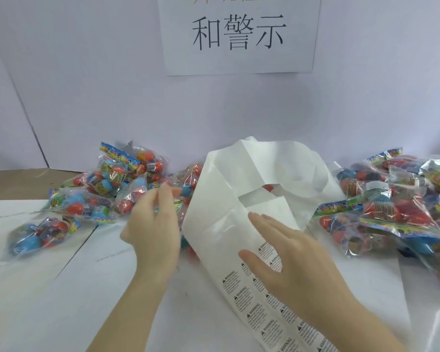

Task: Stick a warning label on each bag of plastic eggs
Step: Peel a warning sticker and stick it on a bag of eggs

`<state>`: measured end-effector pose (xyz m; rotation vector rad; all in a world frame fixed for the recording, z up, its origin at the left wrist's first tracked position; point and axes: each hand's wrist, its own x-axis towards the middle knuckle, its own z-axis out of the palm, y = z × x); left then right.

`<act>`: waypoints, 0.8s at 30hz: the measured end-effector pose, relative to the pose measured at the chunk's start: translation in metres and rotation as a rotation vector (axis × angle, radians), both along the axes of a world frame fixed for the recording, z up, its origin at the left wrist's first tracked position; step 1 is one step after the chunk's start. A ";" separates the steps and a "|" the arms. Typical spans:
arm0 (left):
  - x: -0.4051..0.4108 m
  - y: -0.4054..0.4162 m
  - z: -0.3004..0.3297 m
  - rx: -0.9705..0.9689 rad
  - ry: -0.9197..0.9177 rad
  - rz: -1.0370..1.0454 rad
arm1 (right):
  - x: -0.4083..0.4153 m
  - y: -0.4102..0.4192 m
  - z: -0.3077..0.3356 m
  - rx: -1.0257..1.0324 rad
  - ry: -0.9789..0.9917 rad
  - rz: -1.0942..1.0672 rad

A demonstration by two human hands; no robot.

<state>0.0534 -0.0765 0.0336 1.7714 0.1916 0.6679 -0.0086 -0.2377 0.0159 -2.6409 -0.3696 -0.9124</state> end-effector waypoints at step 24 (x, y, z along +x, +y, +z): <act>0.023 0.018 -0.028 0.243 0.283 -0.069 | -0.003 -0.001 0.000 -0.208 0.459 0.198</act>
